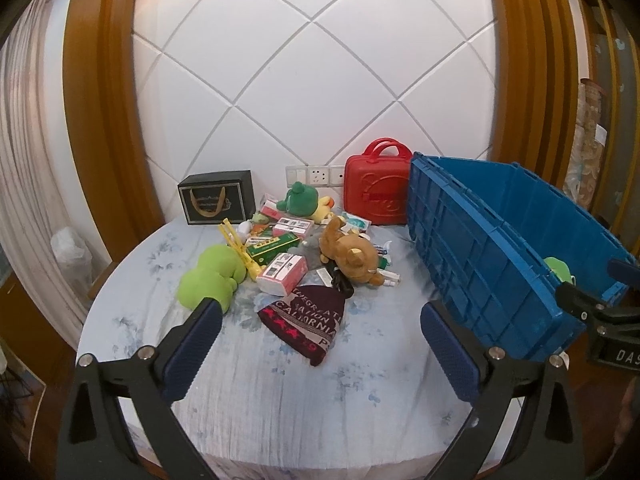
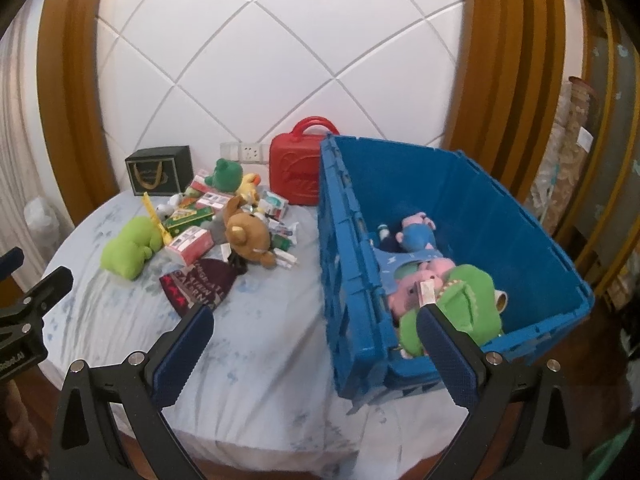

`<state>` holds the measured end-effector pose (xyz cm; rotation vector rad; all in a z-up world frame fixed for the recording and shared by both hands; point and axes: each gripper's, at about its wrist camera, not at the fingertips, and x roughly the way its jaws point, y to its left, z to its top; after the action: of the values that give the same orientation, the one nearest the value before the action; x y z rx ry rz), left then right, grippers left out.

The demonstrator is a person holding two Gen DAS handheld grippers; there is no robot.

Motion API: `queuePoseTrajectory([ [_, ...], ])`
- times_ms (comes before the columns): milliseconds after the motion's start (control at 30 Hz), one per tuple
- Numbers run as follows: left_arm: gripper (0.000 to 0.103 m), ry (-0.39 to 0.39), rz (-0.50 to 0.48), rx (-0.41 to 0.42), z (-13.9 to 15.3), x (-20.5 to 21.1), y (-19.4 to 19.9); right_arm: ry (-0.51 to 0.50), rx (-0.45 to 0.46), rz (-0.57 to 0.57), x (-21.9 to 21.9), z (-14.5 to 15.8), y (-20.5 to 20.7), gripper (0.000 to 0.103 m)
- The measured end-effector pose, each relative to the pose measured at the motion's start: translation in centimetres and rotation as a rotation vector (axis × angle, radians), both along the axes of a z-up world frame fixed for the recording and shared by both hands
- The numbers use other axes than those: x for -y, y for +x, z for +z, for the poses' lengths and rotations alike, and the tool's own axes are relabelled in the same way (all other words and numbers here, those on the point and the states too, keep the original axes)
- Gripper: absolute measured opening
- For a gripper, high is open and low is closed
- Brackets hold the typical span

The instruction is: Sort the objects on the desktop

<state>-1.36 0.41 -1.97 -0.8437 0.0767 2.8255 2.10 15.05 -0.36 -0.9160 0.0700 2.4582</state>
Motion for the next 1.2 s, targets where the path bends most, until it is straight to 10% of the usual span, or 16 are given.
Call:
queuePoseTrajectory([
  [633,0.101,-0.049,0.082,0.224,-10.0,0.0,-16.5,-0.083,0.112,0.242,-3.4,-8.9,-18.3,0.103],
  [1200,0.099,-0.068,-0.002,0.499,-24.0,3.5,-29.9,-0.252,0.349,0.184,-6.2,-21.9,-30.3,0.103],
])
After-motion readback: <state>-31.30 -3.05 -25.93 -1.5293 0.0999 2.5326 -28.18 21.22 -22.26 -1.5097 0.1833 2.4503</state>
